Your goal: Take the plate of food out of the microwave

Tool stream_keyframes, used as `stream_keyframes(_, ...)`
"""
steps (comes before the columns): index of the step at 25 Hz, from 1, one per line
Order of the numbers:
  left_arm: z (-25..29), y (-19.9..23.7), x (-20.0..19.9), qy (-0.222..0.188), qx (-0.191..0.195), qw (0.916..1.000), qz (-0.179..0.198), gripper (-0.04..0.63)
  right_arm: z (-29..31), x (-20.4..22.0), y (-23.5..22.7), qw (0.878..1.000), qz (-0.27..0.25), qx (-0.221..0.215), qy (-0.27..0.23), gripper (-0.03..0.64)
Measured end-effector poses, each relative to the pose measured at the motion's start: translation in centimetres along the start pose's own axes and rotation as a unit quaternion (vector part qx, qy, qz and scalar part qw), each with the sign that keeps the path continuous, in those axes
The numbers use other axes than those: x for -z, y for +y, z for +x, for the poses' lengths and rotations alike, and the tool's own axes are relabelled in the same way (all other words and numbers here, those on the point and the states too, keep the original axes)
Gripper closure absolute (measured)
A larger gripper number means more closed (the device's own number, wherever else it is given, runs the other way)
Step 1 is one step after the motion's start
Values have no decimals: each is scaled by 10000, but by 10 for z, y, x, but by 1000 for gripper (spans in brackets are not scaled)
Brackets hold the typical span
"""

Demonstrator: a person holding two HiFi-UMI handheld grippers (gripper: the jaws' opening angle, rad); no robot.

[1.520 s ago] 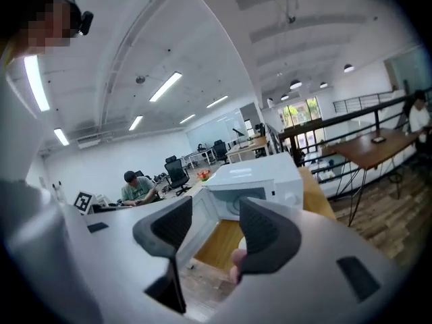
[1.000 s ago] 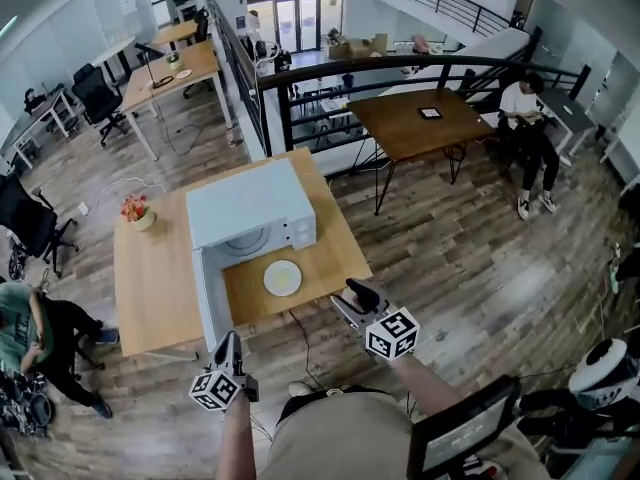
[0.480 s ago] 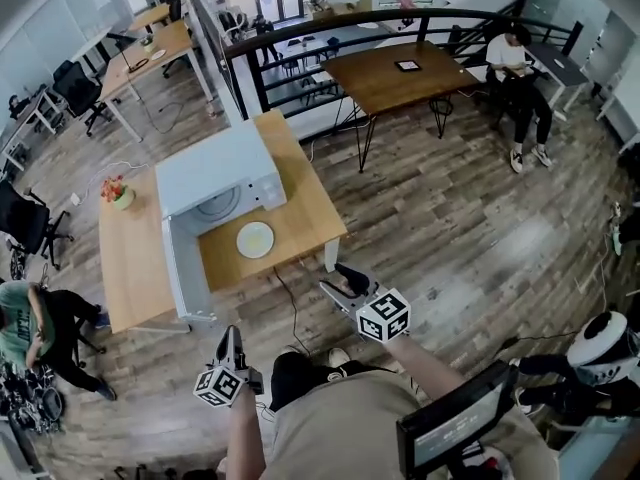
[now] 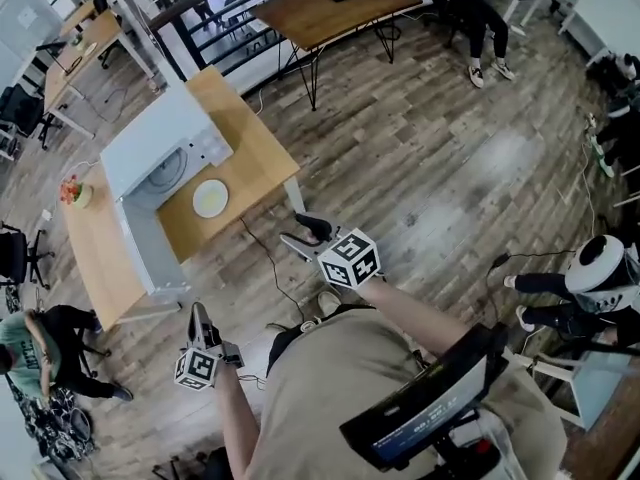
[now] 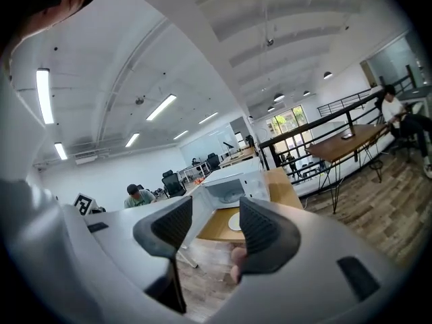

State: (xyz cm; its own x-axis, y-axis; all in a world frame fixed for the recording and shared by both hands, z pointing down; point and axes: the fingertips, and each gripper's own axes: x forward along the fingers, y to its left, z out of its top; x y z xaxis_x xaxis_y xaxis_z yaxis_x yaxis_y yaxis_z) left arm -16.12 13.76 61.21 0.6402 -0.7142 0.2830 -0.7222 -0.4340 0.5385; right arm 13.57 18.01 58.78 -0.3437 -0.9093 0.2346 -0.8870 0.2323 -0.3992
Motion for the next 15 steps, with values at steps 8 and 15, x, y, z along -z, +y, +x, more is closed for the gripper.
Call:
stream_keyframes(8, -1, 1, 3, 161, 102, 9998, 102, 592, -3, 15, 13, 9999, 3, 105, 111, 391)
stream_keyframes(15, -1, 8, 14, 174, 69, 9998, -29, 592, -8, 22, 2, 9991, -24, 324, 262, 401)
